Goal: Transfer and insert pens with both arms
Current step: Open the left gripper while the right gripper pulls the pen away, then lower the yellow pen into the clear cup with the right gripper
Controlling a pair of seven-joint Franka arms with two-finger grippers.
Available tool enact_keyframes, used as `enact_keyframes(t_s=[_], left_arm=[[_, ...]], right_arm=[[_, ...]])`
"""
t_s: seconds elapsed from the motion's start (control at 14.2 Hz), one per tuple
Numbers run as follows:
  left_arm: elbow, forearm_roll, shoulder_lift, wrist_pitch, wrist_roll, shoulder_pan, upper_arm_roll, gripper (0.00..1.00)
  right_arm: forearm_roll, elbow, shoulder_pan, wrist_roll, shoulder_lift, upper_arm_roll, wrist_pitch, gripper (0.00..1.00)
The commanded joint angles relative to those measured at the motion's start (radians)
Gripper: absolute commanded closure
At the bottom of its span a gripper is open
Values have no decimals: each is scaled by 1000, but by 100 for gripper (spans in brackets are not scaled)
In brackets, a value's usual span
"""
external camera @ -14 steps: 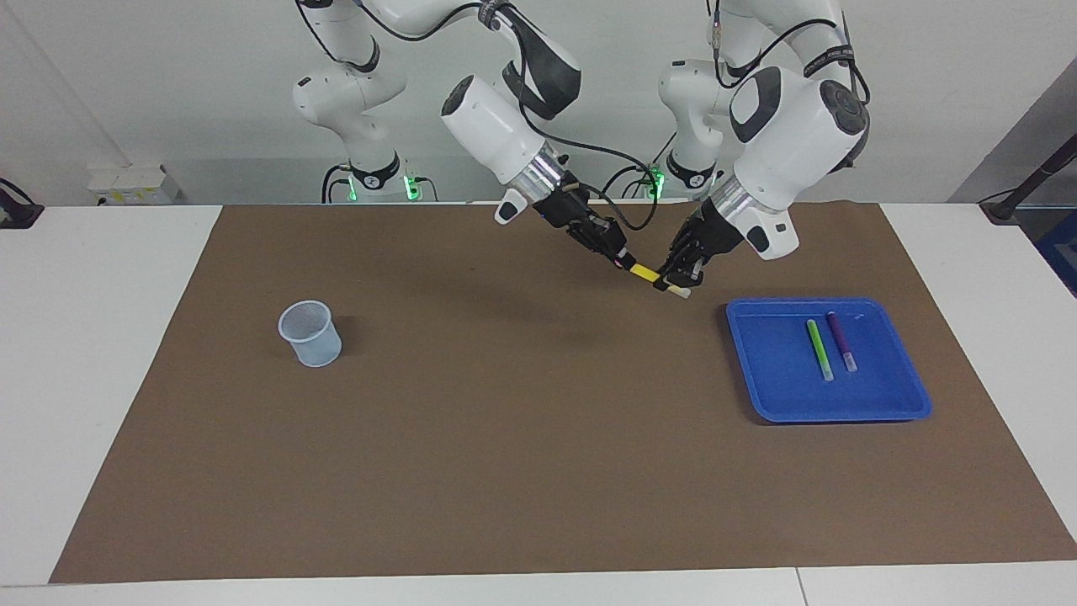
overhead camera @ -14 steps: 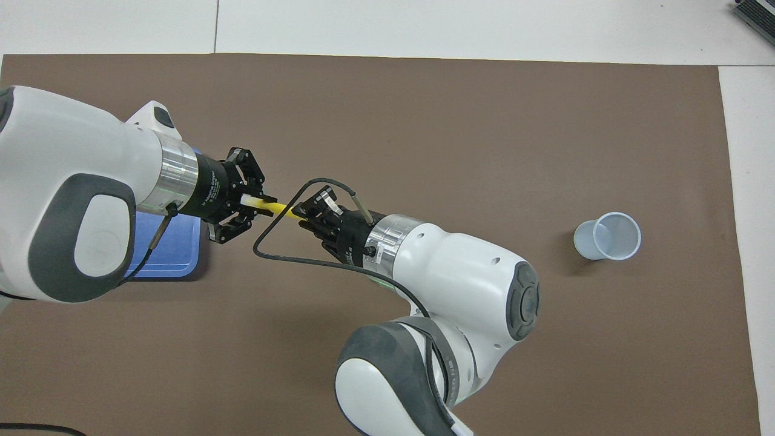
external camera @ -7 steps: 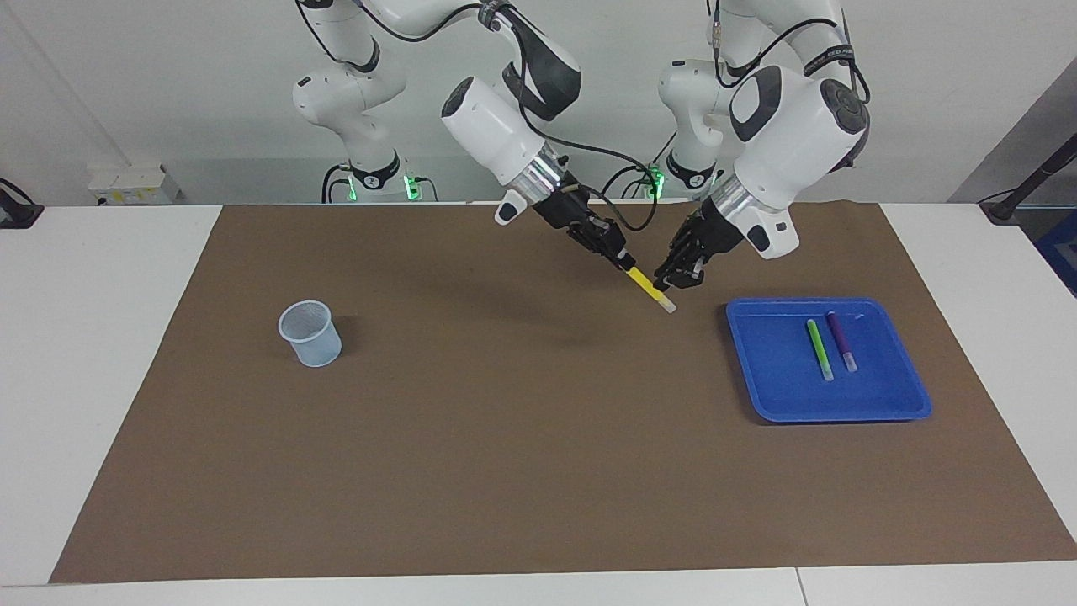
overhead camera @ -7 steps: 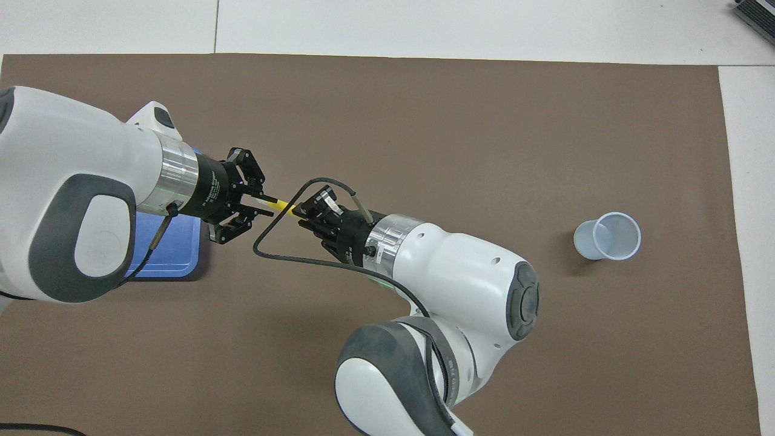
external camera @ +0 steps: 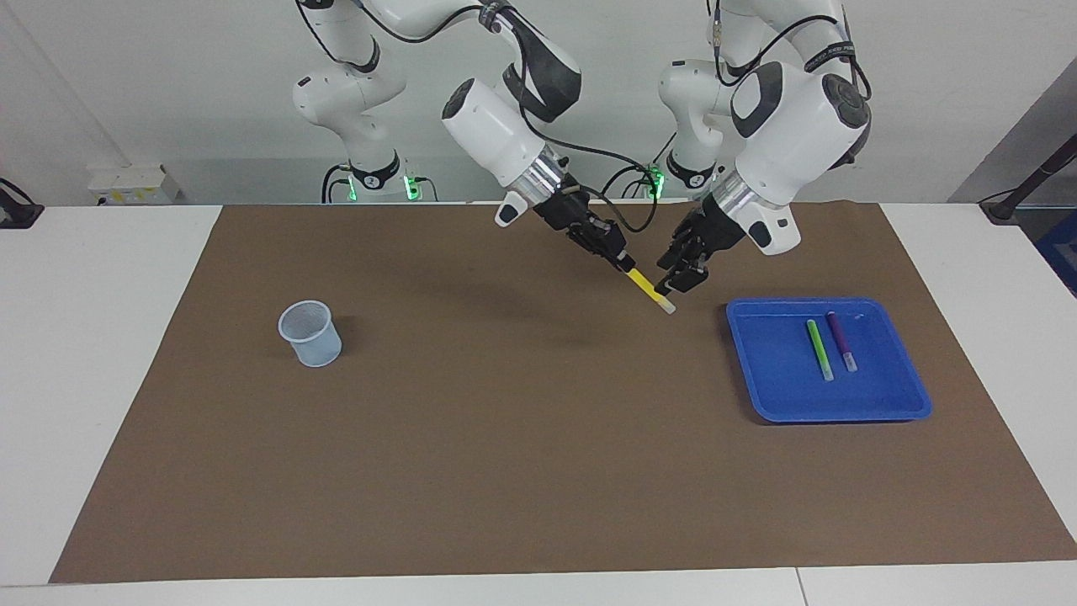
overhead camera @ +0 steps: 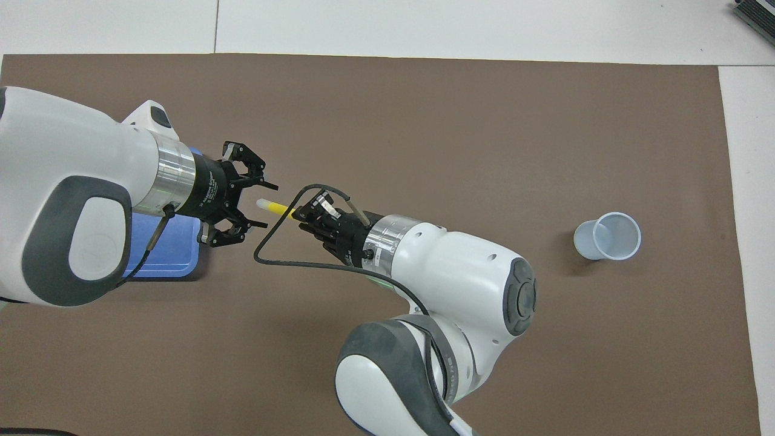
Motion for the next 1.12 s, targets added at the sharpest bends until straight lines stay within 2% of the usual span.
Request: enact_keyframes(t_s=[0.0,0.28,0.42,0.63,0.84,1.05], left_arm=[[-48,1,-41,-12,158,-10,11,37],[-95,64,-71,-66,517,21,16,38],[-125,77,-85,-75,707,58,17,39],[-174,113,-104,-60,1040,148,17,39],[-188,147,-98,-52,1322,251,17,39],[-238,184,-84,42,1435,294,16,39]], right_arm=[[-35,6,-50,-143,-9,-2,-140,100],[-291,16,-141,-261,-22,0,-365,100],[-358,18,-161,-336,-35,-3,-458,100],[-499,52,-236,-416,-87,-3,-690,100],[-615,67,-334,-635,-153,-5,-916,100],[-792,67,-434,-937,-195,-3,-1045,100]])
